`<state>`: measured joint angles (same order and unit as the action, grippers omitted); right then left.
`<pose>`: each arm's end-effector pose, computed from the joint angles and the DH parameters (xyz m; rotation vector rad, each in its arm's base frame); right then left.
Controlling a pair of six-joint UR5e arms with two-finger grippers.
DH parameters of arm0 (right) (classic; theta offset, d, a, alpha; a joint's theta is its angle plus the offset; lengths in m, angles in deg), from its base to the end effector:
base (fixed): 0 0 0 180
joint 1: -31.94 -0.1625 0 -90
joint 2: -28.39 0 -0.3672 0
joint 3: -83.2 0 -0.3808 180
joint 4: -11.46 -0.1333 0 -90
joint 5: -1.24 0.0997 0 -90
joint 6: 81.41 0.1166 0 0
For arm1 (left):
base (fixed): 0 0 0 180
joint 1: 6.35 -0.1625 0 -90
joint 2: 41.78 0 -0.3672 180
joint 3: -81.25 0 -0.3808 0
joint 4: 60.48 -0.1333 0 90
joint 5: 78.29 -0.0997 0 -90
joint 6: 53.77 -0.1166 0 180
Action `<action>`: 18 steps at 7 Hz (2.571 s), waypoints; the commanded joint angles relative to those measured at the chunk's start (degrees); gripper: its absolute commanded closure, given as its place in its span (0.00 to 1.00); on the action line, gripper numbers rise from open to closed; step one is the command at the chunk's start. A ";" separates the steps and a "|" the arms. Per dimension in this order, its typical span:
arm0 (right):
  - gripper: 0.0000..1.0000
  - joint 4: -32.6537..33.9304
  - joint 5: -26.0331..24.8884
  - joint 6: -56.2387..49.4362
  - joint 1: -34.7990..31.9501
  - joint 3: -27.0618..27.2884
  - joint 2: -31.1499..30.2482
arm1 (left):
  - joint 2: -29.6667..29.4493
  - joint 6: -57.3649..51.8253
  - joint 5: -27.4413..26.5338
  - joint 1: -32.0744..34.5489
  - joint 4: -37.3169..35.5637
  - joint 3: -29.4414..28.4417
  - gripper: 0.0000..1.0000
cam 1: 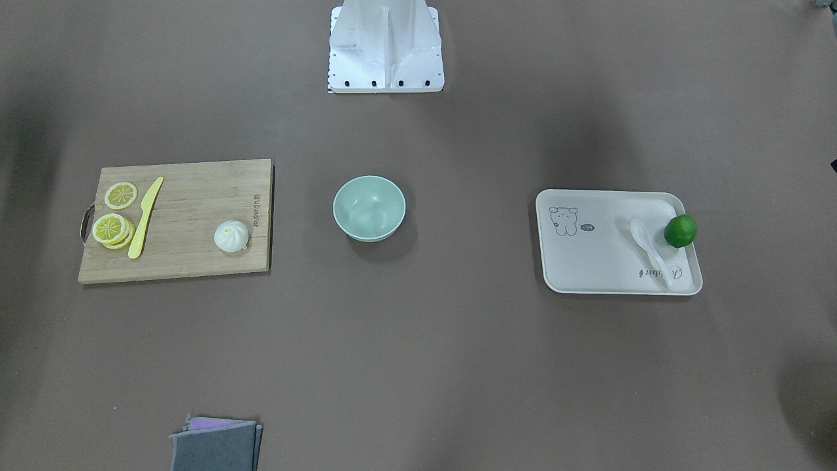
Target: Put spoon and bun in bowl
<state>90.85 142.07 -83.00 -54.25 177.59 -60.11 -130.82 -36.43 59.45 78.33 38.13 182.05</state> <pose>0.0093 -0.5066 0.5328 0.2520 -0.8871 -0.2152 -0.0015 -0.4907 0.5074 0.1349 0.8687 -0.0620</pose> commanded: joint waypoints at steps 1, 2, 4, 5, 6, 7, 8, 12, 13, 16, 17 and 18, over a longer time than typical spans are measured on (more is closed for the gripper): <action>0.00 -0.20 0.85 5.14 3.03 1.14 0.70 | -4.54 8.91 0.16 -5.11 0.09 -0.17 0.02; 0.00 -0.29 0.68 11.46 6.18 4.46 0.70 | -7.70 14.95 -0.36 -8.27 -0.08 -0.60 0.02; 0.00 -0.29 0.59 18.70 10.06 8.87 0.61 | -11.93 25.09 -4.38 -16.62 -0.08 -2.18 0.02; 0.00 -0.29 0.42 20.12 11.21 9.58 0.61 | -14.90 29.64 -6.50 -19.70 1.57 -5.06 0.02; 0.00 -0.29 0.24 20.31 12.61 9.76 0.61 | -15.46 34.56 -7.48 -21.38 4.81 -7.26 0.02; 0.00 -1.42 -0.28 20.31 14.63 9.85 1.05 | -16.59 38.96 -10.80 -23.75 8.84 -10.76 0.03; 0.00 -2.74 -1.25 20.40 16.13 9.94 1.14 | -17.74 41.87 -11.52 -24.99 11.23 -13.23 0.04; 0.00 -9.67 -9.05 37.85 26.75 10.03 4.57 | -17.22 42.60 -15.21 -27.81 13.00 -15.88 0.11; 0.00 -11.52 -10.03 41.28 28.69 10.03 5.18 | -17.05 42.60 -15.22 -27.90 15.45 -17.64 0.12; 0.00 -11.63 -12.85 44.65 31.87 10.20 6.76 | -17.04 42.69 -15.22 -28.43 17.76 -19.50 0.22; 0.00 -11.54 -12.94 44.66 31.96 10.20 6.76 | -16.96 42.69 -15.22 -28.78 17.76 -19.50 0.25; 0.00 -11.54 -12.94 44.74 32.14 10.20 7.63 | -16.00 42.78 -15.22 -28.78 18.02 -19.06 0.27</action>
<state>79.29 129.27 -38.41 -22.39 187.79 -53.20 -147.59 6.28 44.23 49.68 55.91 162.70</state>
